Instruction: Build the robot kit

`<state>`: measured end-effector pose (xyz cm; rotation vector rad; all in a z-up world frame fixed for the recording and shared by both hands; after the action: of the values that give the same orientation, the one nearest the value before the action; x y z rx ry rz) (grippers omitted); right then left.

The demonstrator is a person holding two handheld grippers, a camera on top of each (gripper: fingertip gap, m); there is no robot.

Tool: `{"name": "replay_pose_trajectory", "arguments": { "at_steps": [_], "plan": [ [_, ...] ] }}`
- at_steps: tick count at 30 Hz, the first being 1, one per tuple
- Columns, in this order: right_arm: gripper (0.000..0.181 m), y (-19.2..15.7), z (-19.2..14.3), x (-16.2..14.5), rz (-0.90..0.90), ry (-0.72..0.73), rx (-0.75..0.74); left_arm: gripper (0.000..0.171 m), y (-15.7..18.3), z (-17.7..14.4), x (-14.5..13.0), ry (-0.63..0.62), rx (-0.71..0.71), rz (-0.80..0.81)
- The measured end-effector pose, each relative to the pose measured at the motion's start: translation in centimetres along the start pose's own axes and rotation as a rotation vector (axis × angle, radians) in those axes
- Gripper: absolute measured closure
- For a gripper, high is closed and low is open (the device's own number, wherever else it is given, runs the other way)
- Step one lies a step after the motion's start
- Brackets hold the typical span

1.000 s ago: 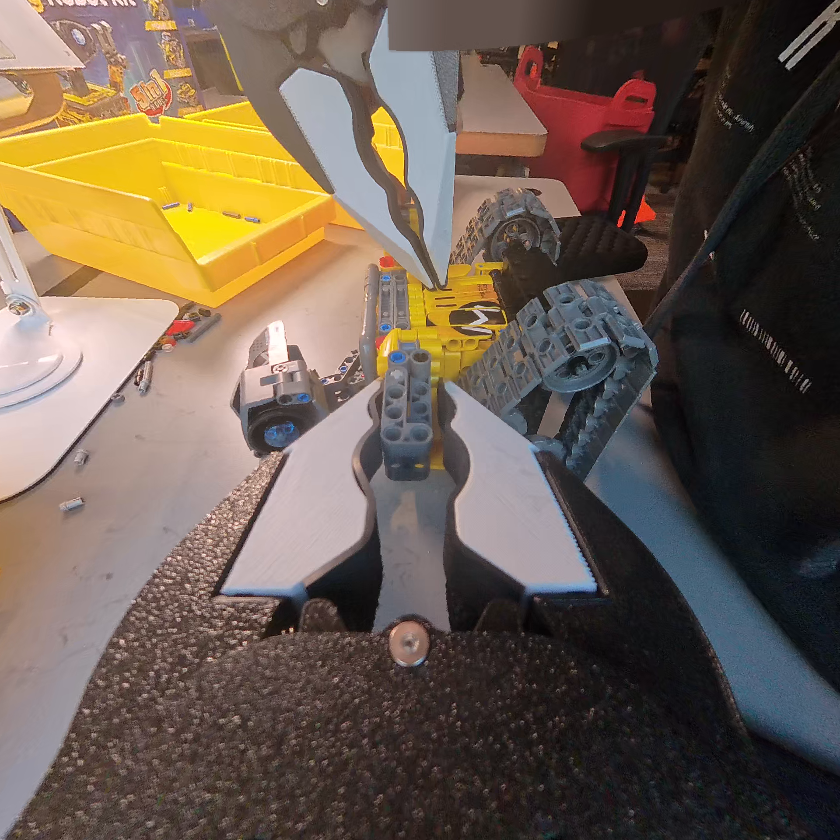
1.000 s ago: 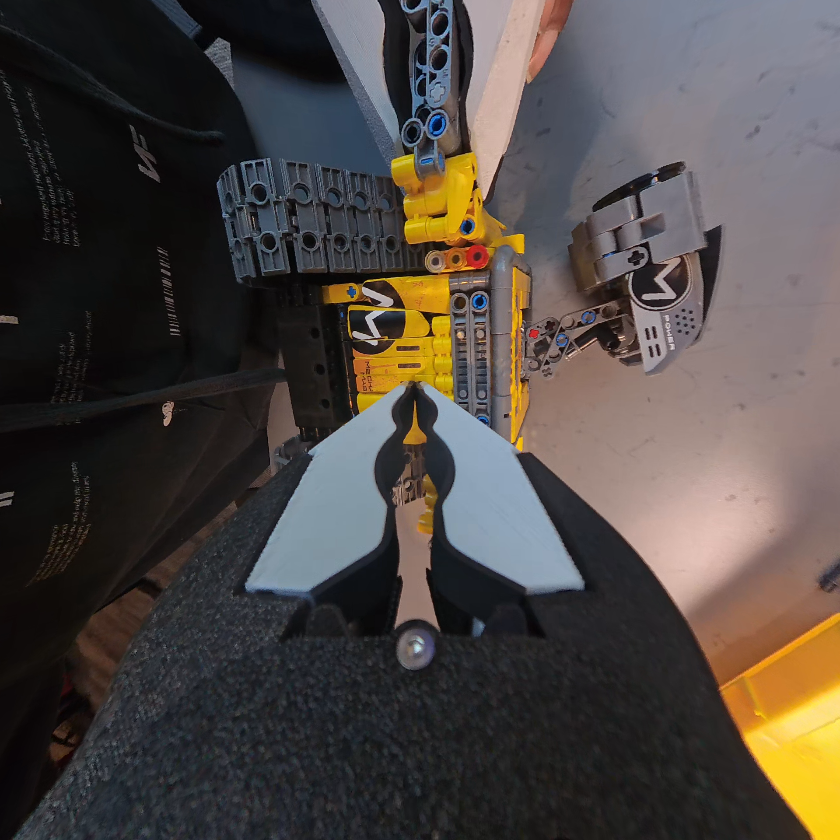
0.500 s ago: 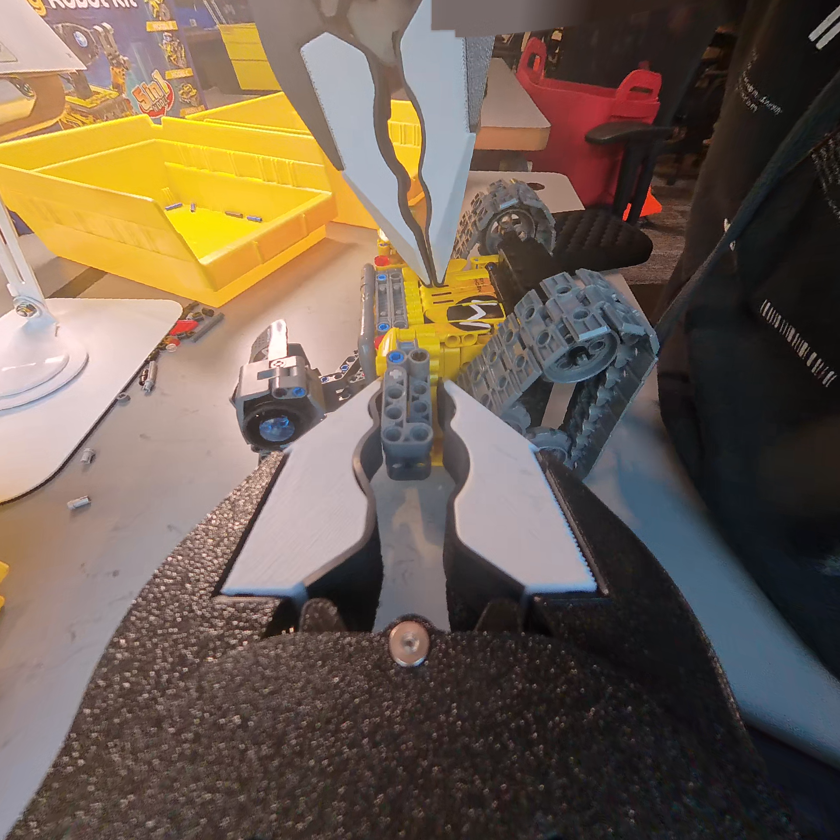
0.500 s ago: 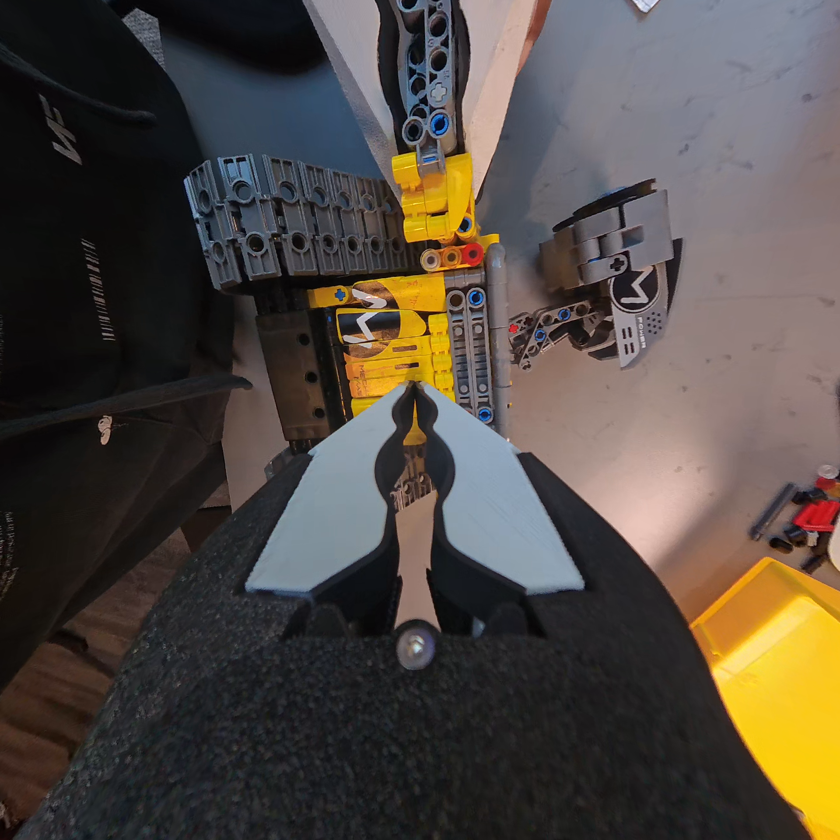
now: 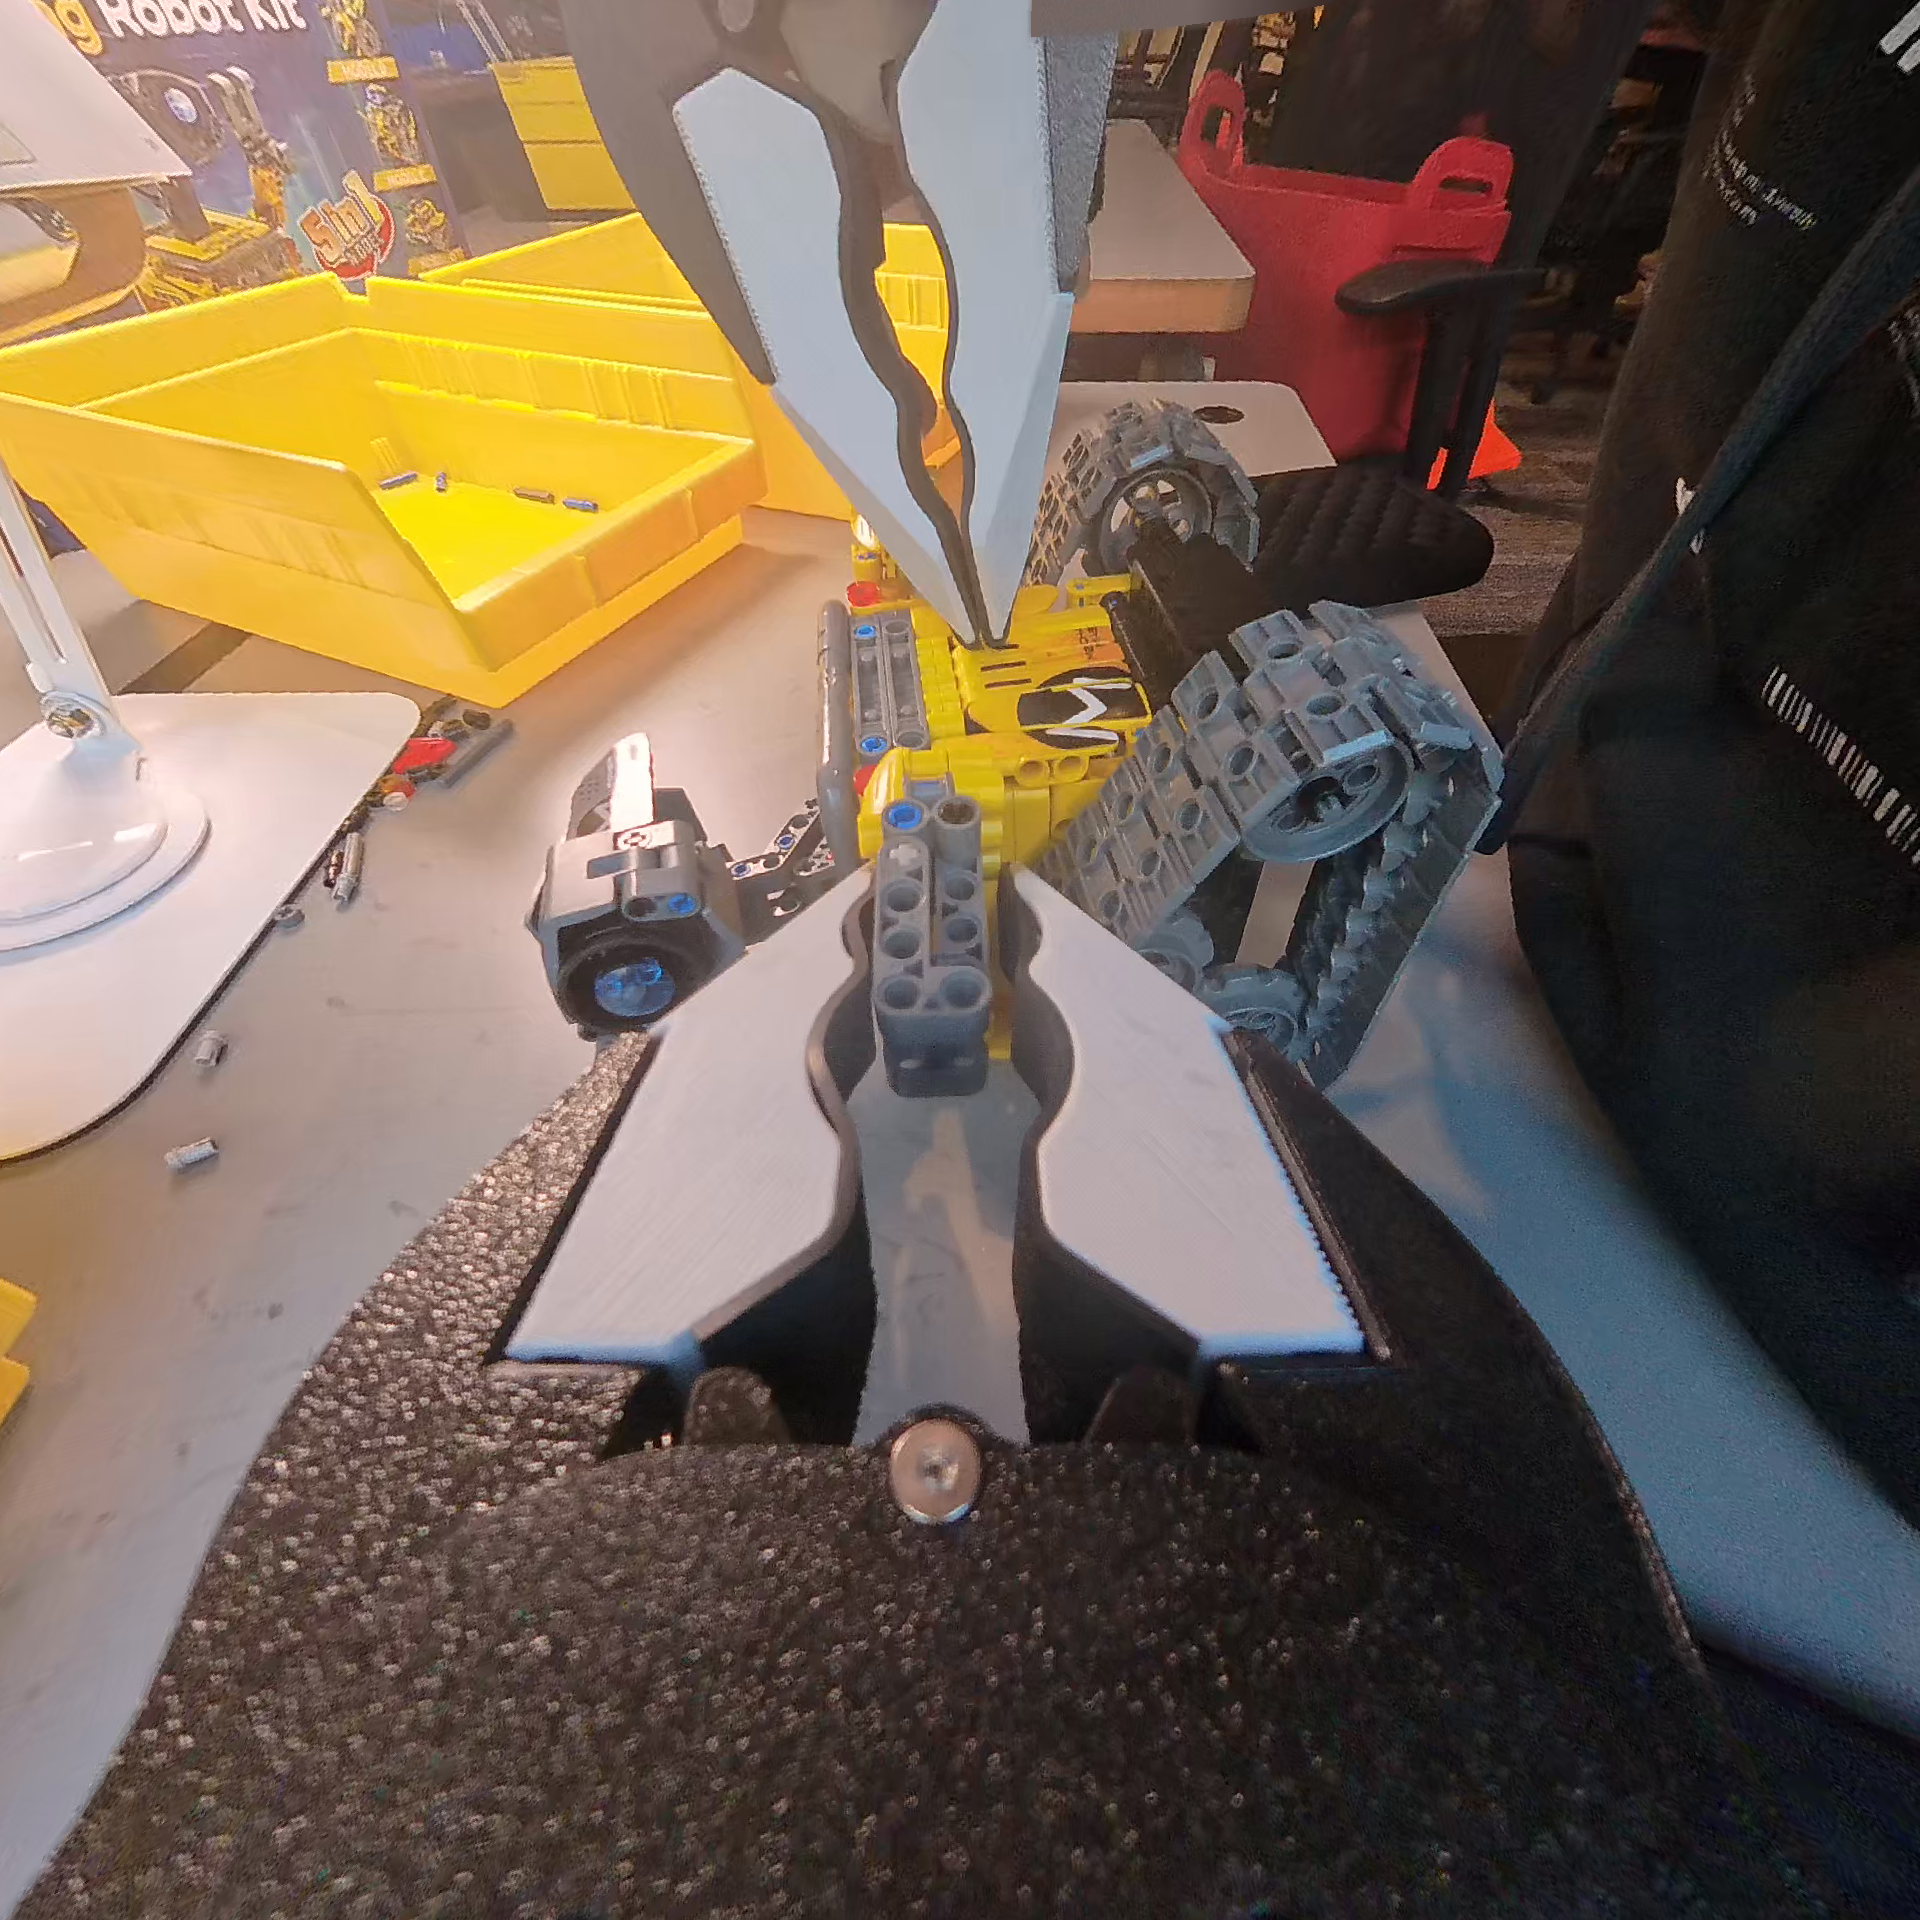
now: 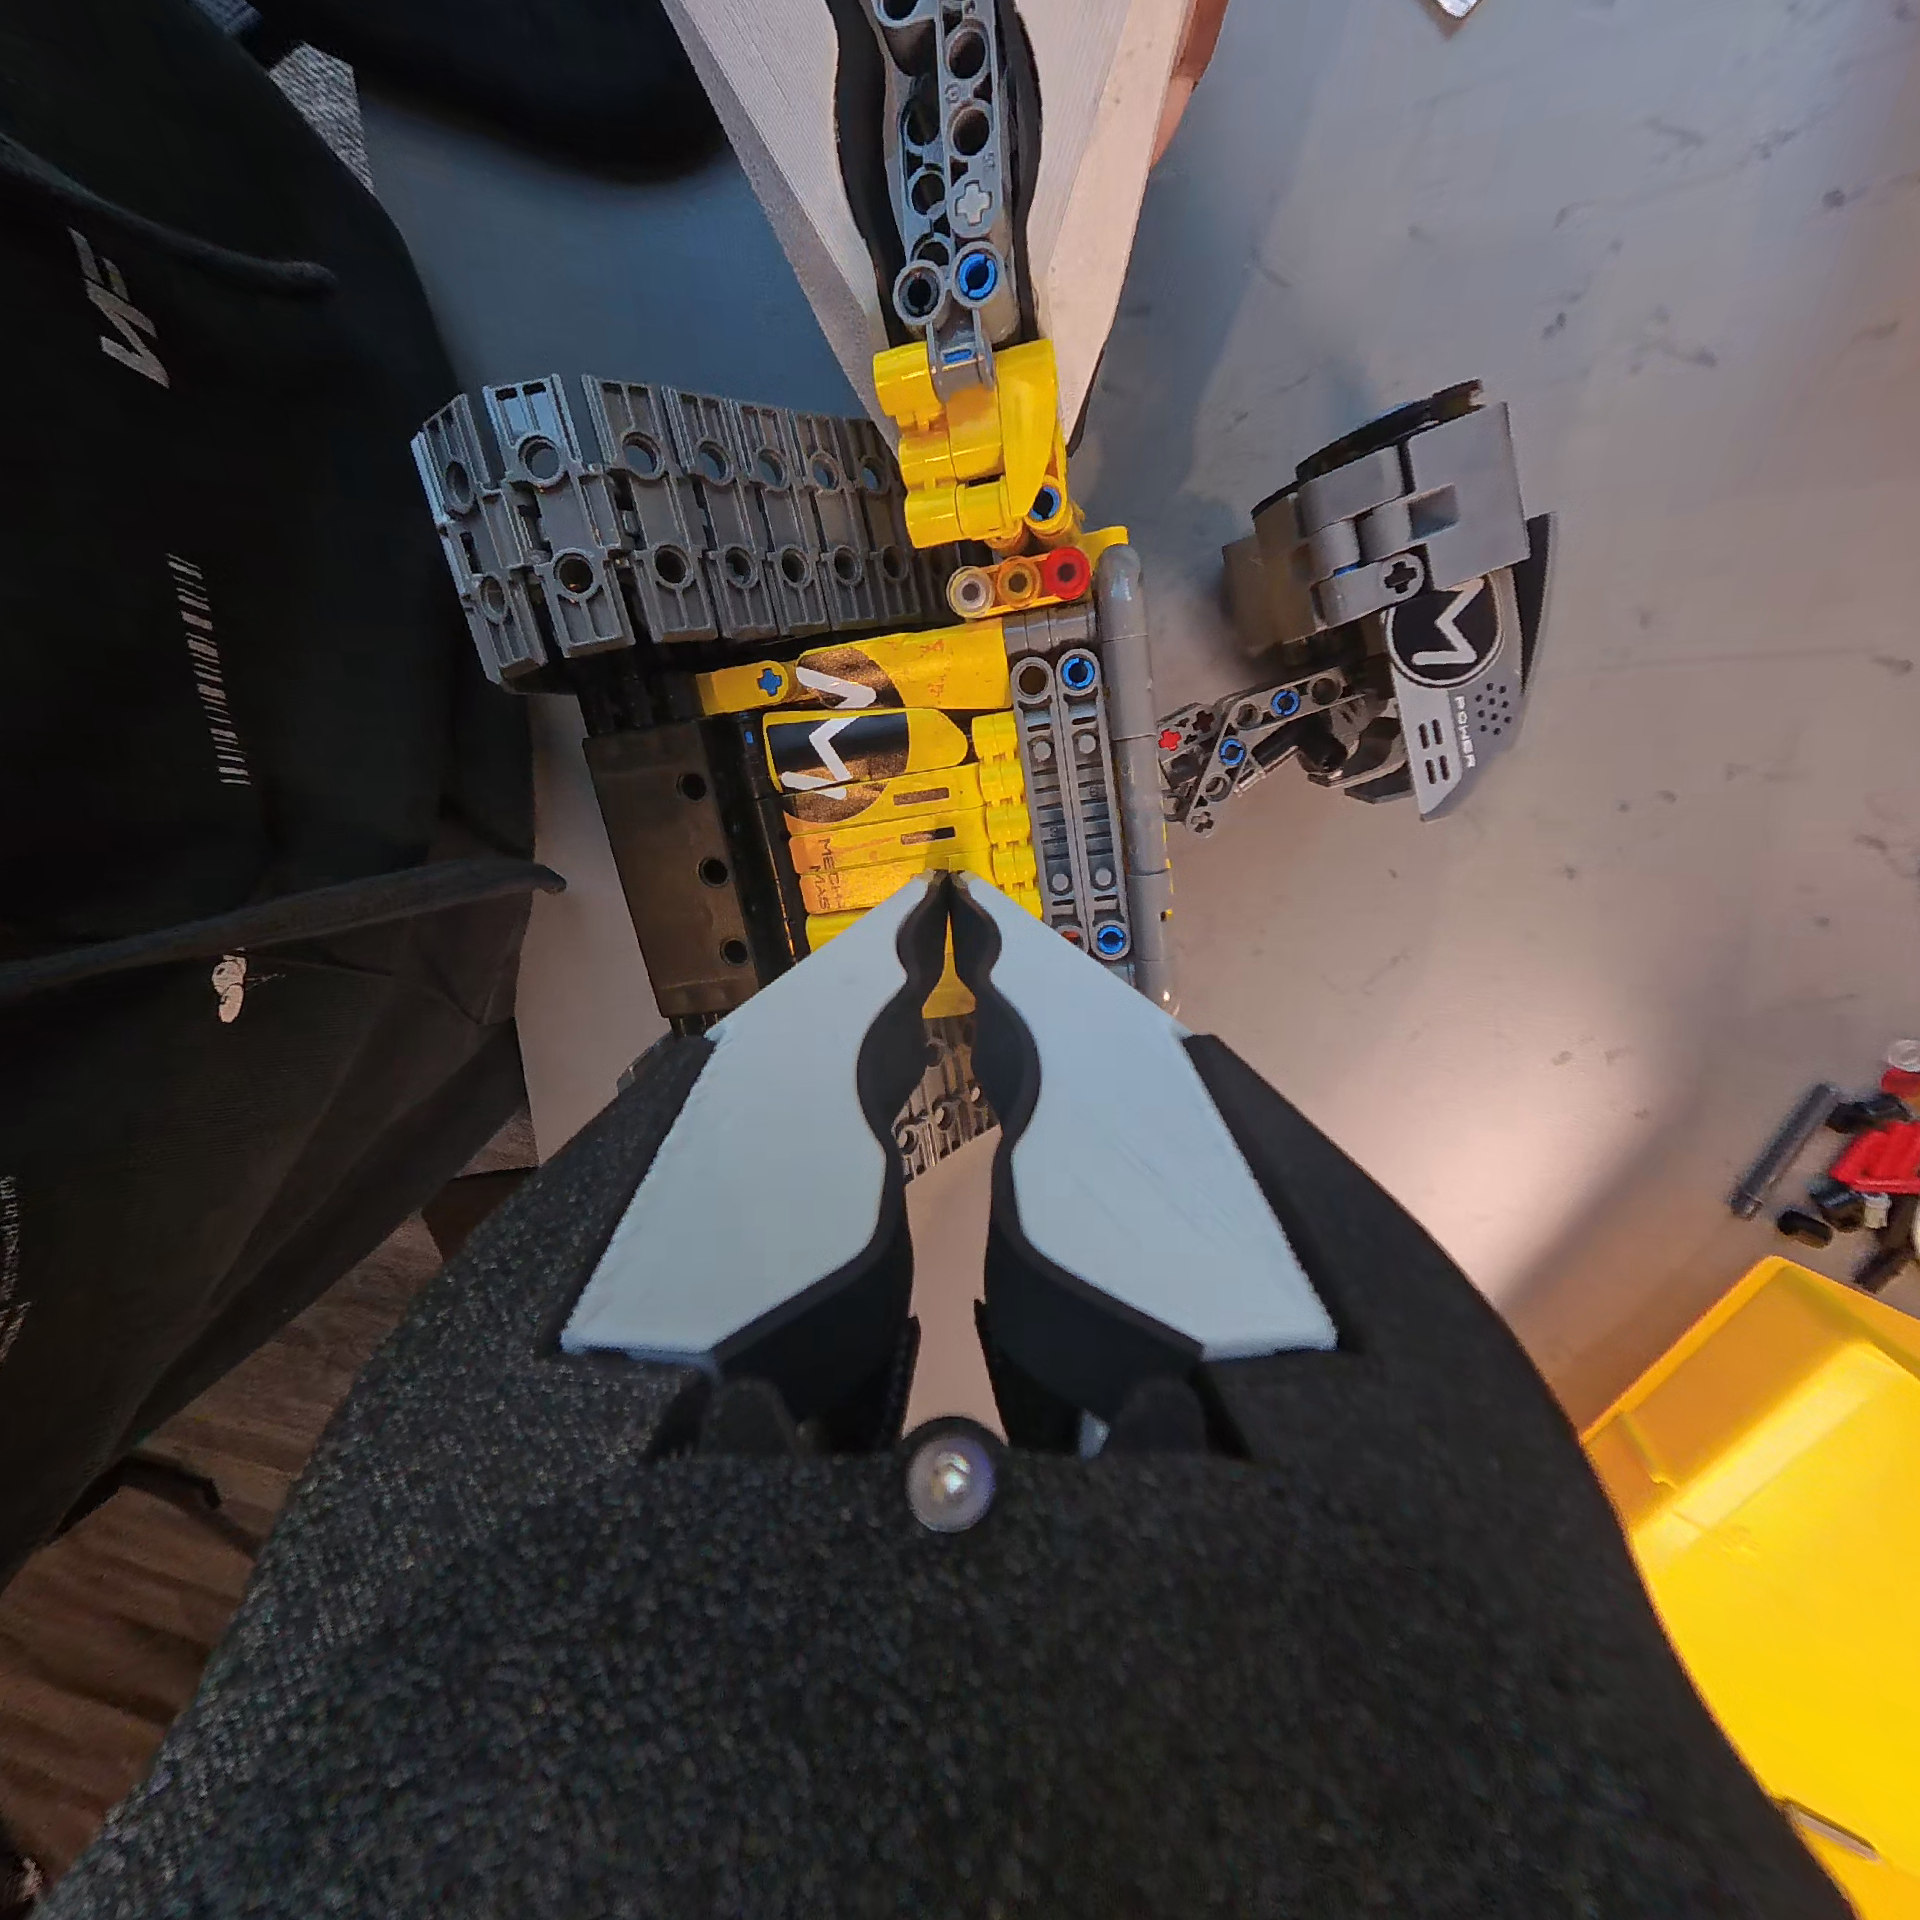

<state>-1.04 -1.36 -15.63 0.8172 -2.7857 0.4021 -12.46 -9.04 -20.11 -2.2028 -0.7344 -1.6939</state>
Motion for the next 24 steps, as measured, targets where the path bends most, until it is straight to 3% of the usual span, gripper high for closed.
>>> {"name": "replay_pose_trajectory", "arguments": {
  "at_steps": [24],
  "plan": [
    [0.181,0.29,-0.14,-0.02,-0.009,-0.019,0.001,0.152,0.05,0.07,-0.04,-0.001,-0.004,0.009]
  ]
}}
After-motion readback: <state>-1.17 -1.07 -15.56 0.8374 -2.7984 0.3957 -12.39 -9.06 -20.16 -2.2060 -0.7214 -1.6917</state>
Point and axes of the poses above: each gripper's, where its closed fingertips meet, z out along the fingers, x out of its top, y = z × x across the jaws, the point moved 6 cm from there along -z, back along the fingers, and after that the axes turned 7 degrees about -z, right-handed, at the moved point
